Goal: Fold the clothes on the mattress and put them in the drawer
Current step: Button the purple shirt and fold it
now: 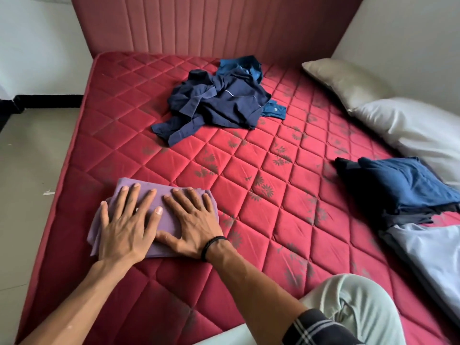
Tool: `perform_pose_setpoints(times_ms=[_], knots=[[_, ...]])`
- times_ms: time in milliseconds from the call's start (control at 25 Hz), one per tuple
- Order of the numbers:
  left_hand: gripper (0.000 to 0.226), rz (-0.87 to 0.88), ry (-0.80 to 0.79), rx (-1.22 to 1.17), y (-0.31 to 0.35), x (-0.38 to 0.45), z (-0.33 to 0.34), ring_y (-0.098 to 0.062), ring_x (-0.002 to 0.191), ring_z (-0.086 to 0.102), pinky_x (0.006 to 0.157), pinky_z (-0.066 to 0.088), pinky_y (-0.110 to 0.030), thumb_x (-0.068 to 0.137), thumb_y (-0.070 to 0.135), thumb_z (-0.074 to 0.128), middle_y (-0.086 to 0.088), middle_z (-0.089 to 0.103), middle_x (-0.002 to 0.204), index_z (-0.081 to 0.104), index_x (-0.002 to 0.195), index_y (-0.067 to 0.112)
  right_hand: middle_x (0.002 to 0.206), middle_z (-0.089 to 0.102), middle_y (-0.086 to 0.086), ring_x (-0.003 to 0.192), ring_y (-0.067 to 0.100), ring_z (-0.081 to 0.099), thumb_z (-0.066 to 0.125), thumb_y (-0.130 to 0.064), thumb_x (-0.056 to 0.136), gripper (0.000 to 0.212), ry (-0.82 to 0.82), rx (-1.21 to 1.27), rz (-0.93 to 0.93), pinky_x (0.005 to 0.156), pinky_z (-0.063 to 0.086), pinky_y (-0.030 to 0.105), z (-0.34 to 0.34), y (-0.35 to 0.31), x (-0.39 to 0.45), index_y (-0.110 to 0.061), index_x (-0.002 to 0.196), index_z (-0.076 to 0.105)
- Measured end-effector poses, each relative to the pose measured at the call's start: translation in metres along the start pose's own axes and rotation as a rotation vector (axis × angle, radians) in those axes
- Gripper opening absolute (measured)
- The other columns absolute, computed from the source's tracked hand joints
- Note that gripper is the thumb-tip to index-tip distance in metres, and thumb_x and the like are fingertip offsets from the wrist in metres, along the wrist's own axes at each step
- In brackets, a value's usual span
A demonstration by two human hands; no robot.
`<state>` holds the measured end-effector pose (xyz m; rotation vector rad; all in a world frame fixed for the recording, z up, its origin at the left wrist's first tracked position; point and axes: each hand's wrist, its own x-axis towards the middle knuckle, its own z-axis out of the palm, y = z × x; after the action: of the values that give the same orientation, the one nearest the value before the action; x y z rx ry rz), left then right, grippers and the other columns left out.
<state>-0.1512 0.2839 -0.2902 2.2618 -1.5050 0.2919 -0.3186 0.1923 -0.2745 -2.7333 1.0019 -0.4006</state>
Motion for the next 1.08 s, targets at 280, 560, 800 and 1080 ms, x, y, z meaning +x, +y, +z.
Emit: perform_pose_setpoints(times_ms=[280, 560, 800, 1080], knots=[[0.070, -0.045, -0.082, -0.002, -0.015, 0.005, -0.004, -0.023, 0.159, 0.014, 0.119, 0.022, -0.067, 0.099, 0.062, 0.027, -0.003, 0.024, 0.170, 0.037, 0.159, 0.027, 0.159, 0.038, 0.003, 0.146, 0.026, 0.033, 0.033, -0.082, 0.092, 0.082, 0.084, 0.060, 0.286, 0.118, 0.028, 0.051, -0.005, 0.035, -0.001, -0.031, 0.156, 0.033], [0.090, -0.226, -0.240, 0.008, 0.001, -0.016, -0.020, -0.034, 0.158, 0.010, 0.119, 0.016, -0.068, 0.093, 0.071, 0.008, -0.008, 0.015, 0.171, 0.024, 0.163, 0.016, 0.077, 0.068, -0.003, 0.077, 0.021, 0.062, 0.082, -0.059, 0.077, 0.048, 0.156, 0.679, 0.795, 0.064, 0.043, 0.031, -0.032, 0.021, -0.012, -0.014, 0.086, 0.069], [0.075, -0.440, -0.206, -0.698, 0.033, -0.059, -0.071, -0.029, 0.150, 0.037, 0.120, 0.033, -0.056, 0.098, 0.071, 0.033, -0.012, 0.042, 0.161, 0.041, 0.155, 0.023, 0.096, 0.079, 0.009, 0.098, 0.031, 0.075, 0.096, -0.009, 0.066, 0.046, 0.064, 1.184, 0.652, 0.086, 0.062, 0.042, -0.086, -0.009, -0.012, -0.008, 0.105, 0.072], [0.086, -0.798, -0.587, -2.173, 0.046, -0.028, -0.176, -0.033, 0.126, 0.061, 0.110, 0.047, -0.048, 0.088, 0.077, 0.056, -0.021, 0.061, 0.138, 0.064, 0.138, 0.008, 0.106, 0.065, -0.015, 0.089, 0.013, 0.055, 0.066, -0.007, 0.087, 0.041, 0.174, 0.146, -0.456, 0.078, 0.044, 0.029, -0.162, -0.075, -0.084, -0.024, 0.123, 0.069]])
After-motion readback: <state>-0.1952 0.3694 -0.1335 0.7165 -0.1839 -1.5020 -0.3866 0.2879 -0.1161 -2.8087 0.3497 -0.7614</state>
